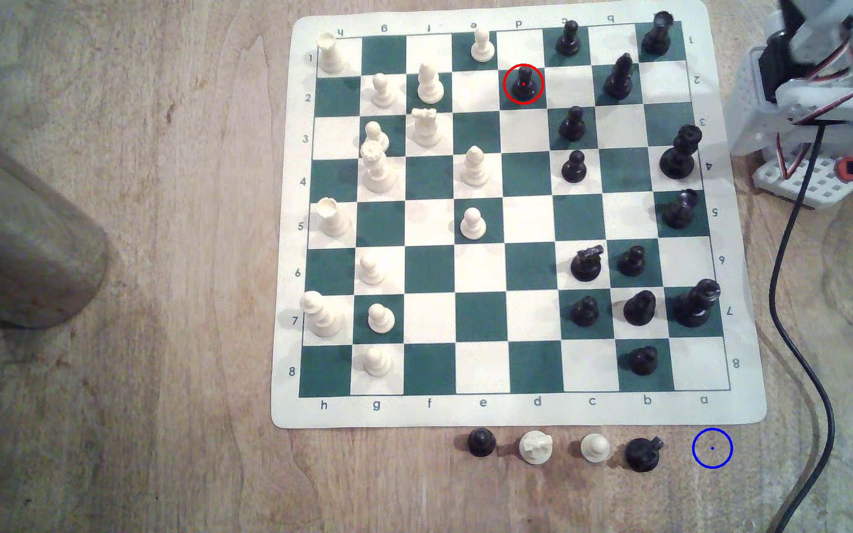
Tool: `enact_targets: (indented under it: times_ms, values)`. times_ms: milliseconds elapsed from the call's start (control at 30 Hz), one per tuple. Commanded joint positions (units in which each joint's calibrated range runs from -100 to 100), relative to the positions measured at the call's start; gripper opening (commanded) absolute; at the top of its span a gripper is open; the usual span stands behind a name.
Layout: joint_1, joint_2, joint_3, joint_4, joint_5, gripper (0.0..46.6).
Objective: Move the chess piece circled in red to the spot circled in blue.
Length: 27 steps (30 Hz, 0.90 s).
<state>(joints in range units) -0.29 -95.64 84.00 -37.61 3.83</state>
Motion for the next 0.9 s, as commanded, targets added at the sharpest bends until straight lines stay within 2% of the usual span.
enact_targets:
  times_ms: [0, 67, 100, 133, 167, 200, 233, 367, 500, 567, 633, 800, 867]
  values:
    - [3.9, -0.1, -14.6, 32.9, -0.5, 0.2]
    - [4.1, 0.0, -17.1, 36.5, -0.5, 0.2]
    - [4.6, 0.0, -20.8, 43.6, -1.3, 0.2]
    - [5.1, 0.0, -22.0, 48.0, -3.7, 0.5]
    - [5.9, 0.1, -22.5, 51.6, -7.4, 0.2]
    - [6.7, 0.1, -22.7, 54.8, -8.9, 0.2]
    - [9.1, 0.1, -22.9, 60.5, -8.9, 0.2]
    - [11.9, 0.1, -23.3, 70.3, -8.9, 0.2]
    - [11.5, 0.1, -23.3, 79.8, -8.6, 0.2]
    - [9.6, 1.2, -23.4, 86.2, -4.4, 0.2]
    - [8.3, 3.8, -23.6, 89.3, -2.6, 0.2]
    - [6.0, 13.0, -23.5, 93.5, -2.7, 0.2]
    - [8.5, 22.0, -25.6, 93.3, -4.7, 0.2]
